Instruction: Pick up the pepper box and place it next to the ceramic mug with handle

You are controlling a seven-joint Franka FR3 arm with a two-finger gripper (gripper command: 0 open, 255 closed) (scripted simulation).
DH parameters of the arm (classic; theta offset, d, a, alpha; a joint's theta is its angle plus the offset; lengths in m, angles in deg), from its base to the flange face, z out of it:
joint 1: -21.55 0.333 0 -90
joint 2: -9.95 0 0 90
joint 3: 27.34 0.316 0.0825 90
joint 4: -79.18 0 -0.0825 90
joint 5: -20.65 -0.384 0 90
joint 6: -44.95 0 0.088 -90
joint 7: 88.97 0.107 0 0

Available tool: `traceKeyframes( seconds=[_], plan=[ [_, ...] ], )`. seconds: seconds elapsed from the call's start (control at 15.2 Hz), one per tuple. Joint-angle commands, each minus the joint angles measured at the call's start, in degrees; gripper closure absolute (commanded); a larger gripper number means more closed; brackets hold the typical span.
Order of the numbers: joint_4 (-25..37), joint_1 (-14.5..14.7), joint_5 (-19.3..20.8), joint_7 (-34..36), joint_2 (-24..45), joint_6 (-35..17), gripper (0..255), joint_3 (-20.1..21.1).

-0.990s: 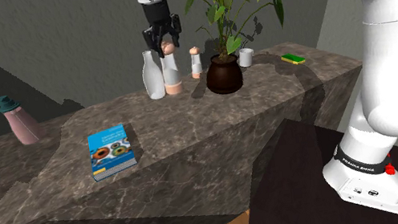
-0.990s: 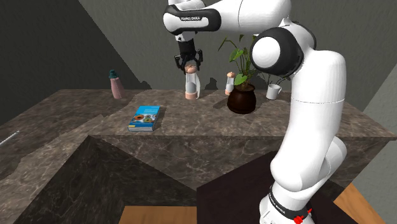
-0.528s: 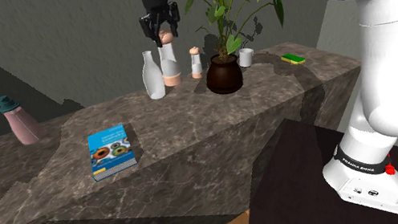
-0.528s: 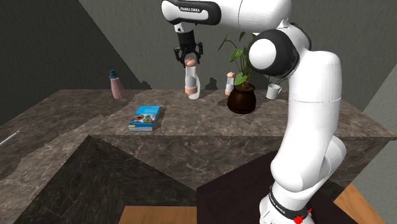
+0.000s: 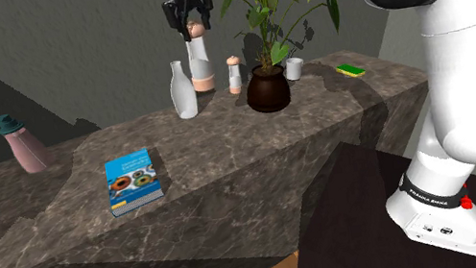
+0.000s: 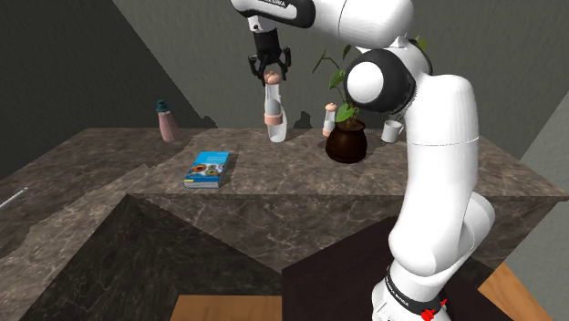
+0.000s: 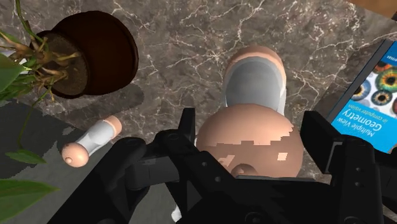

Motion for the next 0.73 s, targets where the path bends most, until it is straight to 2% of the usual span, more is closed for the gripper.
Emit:
traceKeyframes(
  seconds=[0.0,0.26,0.66],
  plan=[
    [-1.45,-1.19,-0.36,-1.19,-1.25,-0.45,255,-0.29],
    [-12.09,-6.1,-2.19,-5.5,-7.64,-5.7,255,-1.63],
    [-22.19,-11.8,-3.92,-12.72,-13.63,-11.36,255,-4.62]
  ],
)
